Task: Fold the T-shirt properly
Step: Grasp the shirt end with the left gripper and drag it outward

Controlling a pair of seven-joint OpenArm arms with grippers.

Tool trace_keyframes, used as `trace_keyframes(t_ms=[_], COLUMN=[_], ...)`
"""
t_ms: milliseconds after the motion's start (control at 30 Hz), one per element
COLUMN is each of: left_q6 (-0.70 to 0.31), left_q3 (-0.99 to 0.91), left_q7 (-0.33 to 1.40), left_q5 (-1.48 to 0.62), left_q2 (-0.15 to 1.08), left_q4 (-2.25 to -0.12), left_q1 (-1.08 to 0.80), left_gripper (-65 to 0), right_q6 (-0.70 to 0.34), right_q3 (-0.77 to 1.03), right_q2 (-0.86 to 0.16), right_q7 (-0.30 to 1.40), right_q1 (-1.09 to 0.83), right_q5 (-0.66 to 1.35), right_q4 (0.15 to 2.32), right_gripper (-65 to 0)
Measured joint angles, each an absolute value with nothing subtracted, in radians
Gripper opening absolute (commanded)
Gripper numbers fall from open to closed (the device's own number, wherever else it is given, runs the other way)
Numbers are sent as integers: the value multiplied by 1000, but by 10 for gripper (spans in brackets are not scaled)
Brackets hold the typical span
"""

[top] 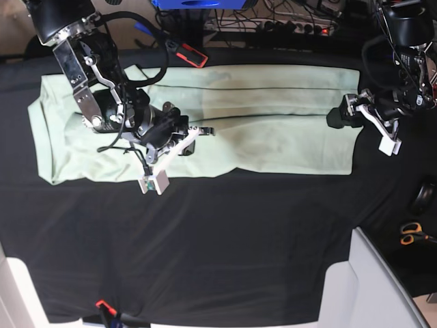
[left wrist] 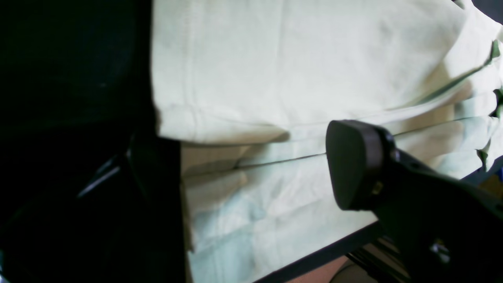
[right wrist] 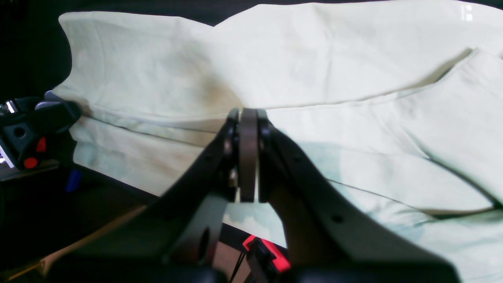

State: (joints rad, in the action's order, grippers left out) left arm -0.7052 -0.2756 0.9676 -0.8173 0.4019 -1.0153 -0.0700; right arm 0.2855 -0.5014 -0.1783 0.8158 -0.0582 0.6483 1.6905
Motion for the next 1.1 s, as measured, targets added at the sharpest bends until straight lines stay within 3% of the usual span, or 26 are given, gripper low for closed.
trace_keyframes(t_ms=[533, 600, 767, 1100], left_q6=[-709, -709, -696, -706], left_q3=[-277, -277, -277, -267], left_q7=[971, 970, 968, 999], left_q5=[-844, -843, -822, -825], left_q2=[348, 339, 319, 305], left_q4=[-1017, -1017, -1013, -1003], left_q1=[-64, -60, -59, -70], left_gripper=[-74, -134, -385, -625], right_q6=[286, 286, 286, 286], right_q3=[-504, -505, -505, -504], right_q2=[-178, -178, -178, -179], right_q7=[817, 817, 818, 817], right_q1=[-42, -42, -33, -33], right_q5=[648, 648, 648, 648], right_q4=[1640, 1640, 1639, 1639], right_gripper=[-650, -650, -650, -650])
